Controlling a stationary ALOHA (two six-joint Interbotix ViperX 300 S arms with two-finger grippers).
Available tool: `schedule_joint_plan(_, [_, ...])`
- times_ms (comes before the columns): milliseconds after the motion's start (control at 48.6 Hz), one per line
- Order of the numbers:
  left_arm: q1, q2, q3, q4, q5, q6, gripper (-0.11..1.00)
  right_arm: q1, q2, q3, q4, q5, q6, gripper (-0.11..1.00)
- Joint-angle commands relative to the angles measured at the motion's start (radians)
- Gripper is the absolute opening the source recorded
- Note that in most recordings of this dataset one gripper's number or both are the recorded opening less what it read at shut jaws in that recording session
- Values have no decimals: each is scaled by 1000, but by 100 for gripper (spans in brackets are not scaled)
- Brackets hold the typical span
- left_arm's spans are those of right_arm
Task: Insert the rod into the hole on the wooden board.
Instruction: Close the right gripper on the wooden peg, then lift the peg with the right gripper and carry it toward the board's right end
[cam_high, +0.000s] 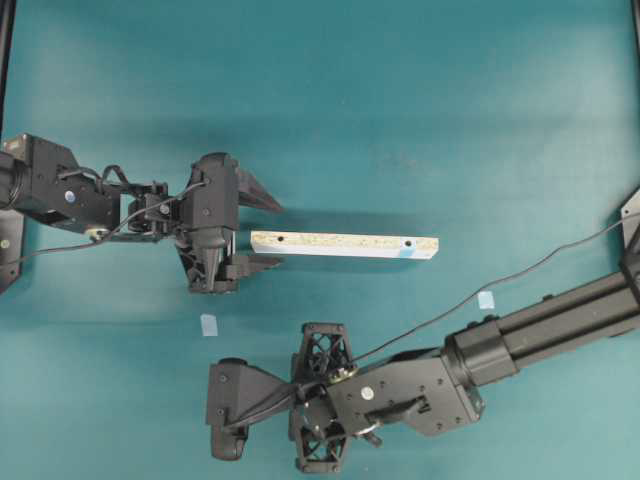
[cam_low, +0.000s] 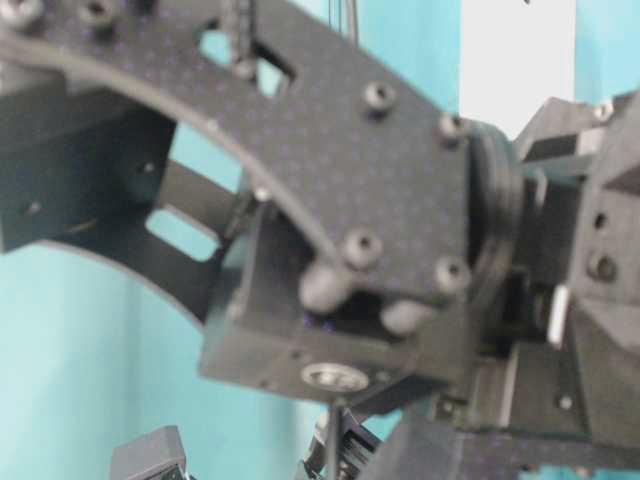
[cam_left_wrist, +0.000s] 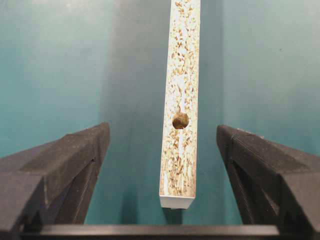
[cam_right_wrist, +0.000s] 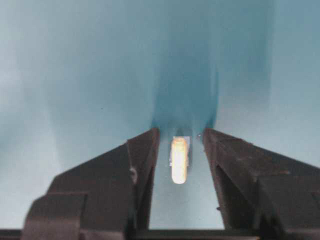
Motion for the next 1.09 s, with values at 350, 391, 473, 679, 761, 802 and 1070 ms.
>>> schedule_joint_plan(350, [-3,-20,-17,0,-8,6,95,3,-14,-8,0,-5,2,16])
schedule_joint_plan(391, [-3,-21,-17,0,-8,6,95,3,-14,-8,-2,-5,2,16])
schedule_joint_plan(473, [-3,-20,-17,0,-8,6,95,3,-14,-8,-3,-5,2,16])
schedule_joint_plan(679, [-2,-20,-17,0,-8,6,95,3,-14,-8,-6,-2,2,15])
schedule_joint_plan(761, [-3,-20,-17,0,-8,6,95,3,-14,-8,-9,-2,0,13])
schedule_joint_plan(802, [-3,-21,-17,0,-8,6,95,3,-14,-8,-12,0,0,12])
schedule_joint_plan(1070, [-3,-23,-17,0,-3,6,95,3,-54,-8,-106,2,0,12])
